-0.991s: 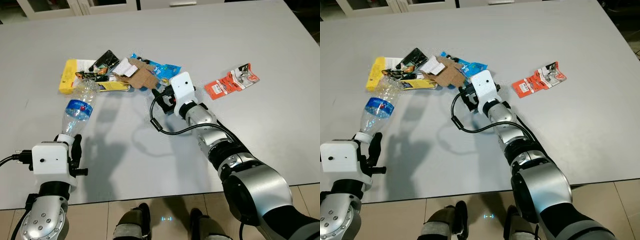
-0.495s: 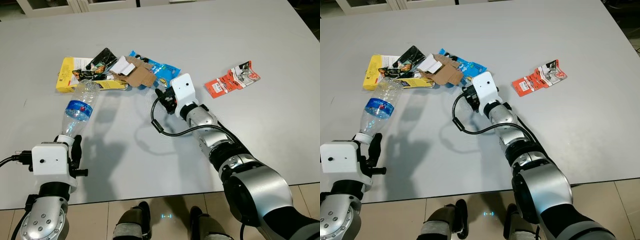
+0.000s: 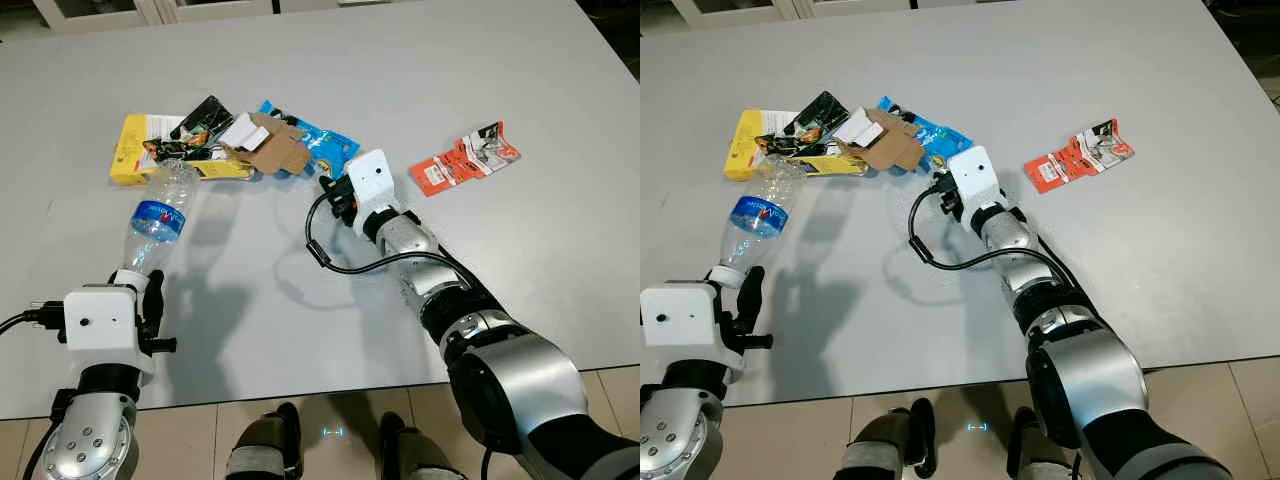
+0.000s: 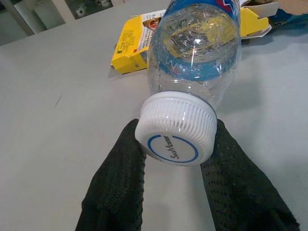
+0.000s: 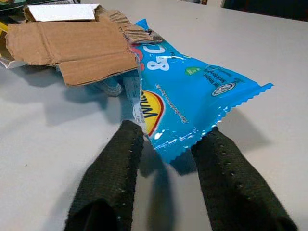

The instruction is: Picking trash to rubbish bin

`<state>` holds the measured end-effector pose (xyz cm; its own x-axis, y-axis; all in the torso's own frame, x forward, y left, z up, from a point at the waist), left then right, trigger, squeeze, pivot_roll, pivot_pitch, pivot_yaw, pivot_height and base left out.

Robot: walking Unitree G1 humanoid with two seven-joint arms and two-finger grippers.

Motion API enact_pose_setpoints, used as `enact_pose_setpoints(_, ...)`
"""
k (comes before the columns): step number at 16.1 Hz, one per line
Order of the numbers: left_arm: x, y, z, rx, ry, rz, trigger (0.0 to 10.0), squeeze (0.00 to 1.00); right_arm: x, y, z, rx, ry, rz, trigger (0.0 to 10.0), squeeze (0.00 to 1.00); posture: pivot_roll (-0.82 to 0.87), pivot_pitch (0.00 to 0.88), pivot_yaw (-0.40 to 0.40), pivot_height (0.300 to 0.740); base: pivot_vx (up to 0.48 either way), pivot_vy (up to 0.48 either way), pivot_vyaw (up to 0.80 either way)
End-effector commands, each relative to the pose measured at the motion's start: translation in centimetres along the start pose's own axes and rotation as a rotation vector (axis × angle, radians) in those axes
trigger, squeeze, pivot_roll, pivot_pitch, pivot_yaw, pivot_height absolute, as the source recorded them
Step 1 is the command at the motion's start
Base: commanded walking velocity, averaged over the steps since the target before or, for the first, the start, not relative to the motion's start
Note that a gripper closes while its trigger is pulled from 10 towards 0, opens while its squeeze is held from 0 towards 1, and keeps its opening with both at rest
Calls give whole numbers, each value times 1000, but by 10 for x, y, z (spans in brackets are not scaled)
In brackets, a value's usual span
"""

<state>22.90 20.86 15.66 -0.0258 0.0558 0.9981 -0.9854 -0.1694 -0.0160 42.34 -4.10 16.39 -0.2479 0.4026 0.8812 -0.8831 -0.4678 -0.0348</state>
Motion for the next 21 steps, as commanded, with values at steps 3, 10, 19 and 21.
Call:
enact_pose_setpoints(3,2,2,-1,5,-10,-1,10000,0,-3,4,4,-13,-13,15,0,0,213,287,69,740,0,0,0)
enact_pose_setpoints(10,1,-3,-1,-3,-8,1,10000,0,-26,31,40,-108,23,38,0,0,180,273,71,740,0,0,0)
enact_pose_setpoints(19,0,-13,3,-19,2,16,10000,0,-34,65,59,-176,73,91,0,0,138,245,68,740,0,0,0)
enact_pose_setpoints(21,0,-16,5,-26,5,23,10000,0,-31,73,62,-197,89,107,0,0,125,234,65,740,0,0,0)
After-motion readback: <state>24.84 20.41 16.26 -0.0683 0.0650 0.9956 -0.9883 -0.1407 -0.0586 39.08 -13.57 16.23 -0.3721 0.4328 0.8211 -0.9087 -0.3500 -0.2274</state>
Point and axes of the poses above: a point about 5 cm out from each wrist's last joint towards the gripper, its own y axis pointing back from the gripper into the wrist, its own x axis along the axis of the wrist's last joint, z = x × y, the point moved 4 cm from there along -y, pointing out of the wrist towards the gripper, and after that the axes turned 15 degrees about y, right-handed, at the moved point
